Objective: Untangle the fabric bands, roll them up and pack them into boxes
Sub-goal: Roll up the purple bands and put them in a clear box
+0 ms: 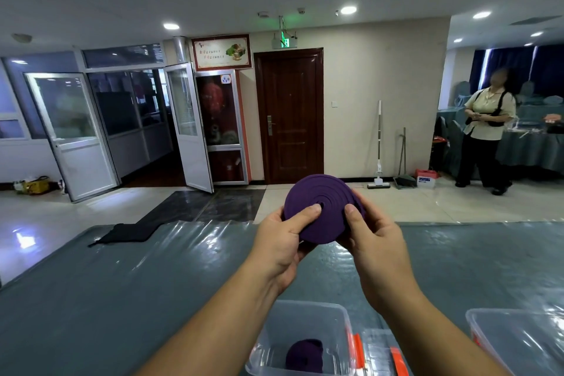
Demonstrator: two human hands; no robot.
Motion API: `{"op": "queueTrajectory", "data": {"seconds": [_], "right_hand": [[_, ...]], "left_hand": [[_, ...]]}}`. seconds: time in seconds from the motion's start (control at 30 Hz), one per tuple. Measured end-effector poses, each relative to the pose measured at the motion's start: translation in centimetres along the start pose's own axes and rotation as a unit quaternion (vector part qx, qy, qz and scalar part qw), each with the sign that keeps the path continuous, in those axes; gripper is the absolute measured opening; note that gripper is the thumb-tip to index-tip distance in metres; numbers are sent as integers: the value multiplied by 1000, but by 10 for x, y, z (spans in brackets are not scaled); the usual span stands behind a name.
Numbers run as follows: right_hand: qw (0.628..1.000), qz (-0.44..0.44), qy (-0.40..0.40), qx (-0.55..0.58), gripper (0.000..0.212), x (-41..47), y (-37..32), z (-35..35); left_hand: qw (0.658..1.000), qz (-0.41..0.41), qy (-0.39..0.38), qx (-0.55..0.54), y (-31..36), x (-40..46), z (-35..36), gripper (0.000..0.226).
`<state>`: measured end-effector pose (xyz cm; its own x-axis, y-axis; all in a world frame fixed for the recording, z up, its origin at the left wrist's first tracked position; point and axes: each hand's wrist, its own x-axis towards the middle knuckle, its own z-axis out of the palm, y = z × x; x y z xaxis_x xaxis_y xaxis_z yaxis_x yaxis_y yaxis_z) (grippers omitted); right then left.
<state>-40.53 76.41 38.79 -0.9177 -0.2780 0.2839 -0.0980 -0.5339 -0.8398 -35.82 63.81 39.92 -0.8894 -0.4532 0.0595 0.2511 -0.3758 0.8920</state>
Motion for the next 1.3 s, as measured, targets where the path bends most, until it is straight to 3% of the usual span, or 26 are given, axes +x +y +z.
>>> {"op": "queueTrajectory", "data": {"seconds": [0.17,0.4,0.67,0.87,1.17,1.3], "right_hand": [[999,-1,44,-8,18,0,6,-13],[998,30,58,-7,28,5,12,-38],[992,103,62,-43,24,4,49,-80],[983,161,24,-84,27,2,86,-102],[959,250,7,-131,27,20,163,-114],[946,285,42,-150,23,31,200,-115]], "left_hand": [[1000,0,19,7,-14,3,8,33],[999,-13,52,-6,-44,7,14,34],[988,-136,49,50,-79,13,-7,30],[966,-209,101,115,-92,23,-37,29],[944,-286,141,87,-145,55,-93,20],[925,-341,103,130,-164,72,-124,13]]}}
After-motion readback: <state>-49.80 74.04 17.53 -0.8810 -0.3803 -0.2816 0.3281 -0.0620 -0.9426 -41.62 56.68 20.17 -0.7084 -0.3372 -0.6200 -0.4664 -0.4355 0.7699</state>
